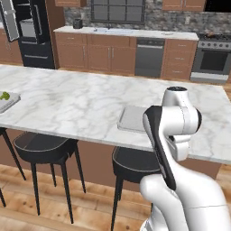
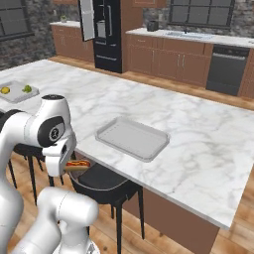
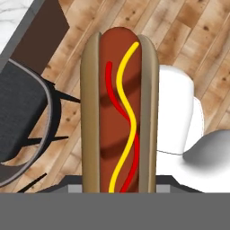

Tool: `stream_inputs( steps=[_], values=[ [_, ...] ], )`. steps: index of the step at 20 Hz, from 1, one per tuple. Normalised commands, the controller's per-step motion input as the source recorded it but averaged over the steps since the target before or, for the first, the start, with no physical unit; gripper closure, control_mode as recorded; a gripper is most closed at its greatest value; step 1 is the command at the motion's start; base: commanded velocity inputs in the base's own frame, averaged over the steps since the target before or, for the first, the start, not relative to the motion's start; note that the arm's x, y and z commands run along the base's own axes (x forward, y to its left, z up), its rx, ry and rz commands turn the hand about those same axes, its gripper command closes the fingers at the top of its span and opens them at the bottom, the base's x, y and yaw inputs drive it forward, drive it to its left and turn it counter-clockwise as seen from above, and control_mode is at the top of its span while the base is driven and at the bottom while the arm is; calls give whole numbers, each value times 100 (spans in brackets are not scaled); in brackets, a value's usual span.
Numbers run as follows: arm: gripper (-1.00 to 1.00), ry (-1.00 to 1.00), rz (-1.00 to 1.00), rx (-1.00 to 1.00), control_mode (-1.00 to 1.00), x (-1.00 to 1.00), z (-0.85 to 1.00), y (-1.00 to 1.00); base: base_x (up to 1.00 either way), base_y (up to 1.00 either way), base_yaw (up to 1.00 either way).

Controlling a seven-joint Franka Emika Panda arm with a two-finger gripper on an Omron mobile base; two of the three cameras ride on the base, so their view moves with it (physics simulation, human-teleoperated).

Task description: Place the cold items (broccoli and lemon) from the fridge in one tupperware on the dining counter. Place the warm items (kebab skewer and hot dog) in the stove area in another tupperware.

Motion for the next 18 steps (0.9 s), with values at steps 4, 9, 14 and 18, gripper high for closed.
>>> stream_inputs(
  steps=[4,9,14,18],
  values=[
    [100,0,0,0,100,0,0,0,0,0,0],
    [100,0,3,0,-100,37,6,-3,0,0,0],
    [100,7,19,0,-100,99,33,-32,0,0,0],
    [100,31,9,0,-100,100,17,-50,0,0,0]
  ],
)
